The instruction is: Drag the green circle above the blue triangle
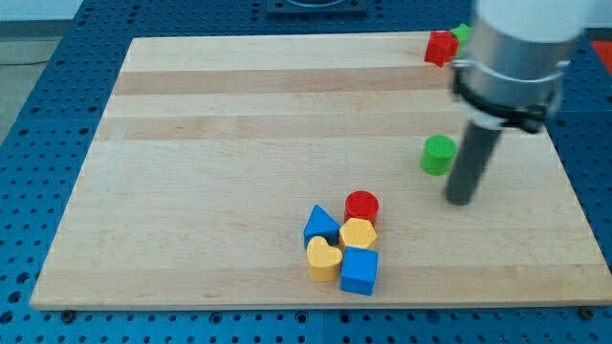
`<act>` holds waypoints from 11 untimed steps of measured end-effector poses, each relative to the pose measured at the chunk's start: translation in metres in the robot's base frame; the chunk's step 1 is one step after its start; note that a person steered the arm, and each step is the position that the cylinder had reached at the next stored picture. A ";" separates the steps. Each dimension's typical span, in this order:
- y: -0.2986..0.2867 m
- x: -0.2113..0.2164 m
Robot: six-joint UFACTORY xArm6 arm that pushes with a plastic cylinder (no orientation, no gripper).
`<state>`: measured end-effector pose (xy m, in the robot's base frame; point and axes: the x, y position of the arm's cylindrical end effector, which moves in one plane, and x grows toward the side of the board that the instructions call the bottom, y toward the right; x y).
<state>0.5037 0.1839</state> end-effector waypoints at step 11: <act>-0.050 -0.039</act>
<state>0.4646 0.1339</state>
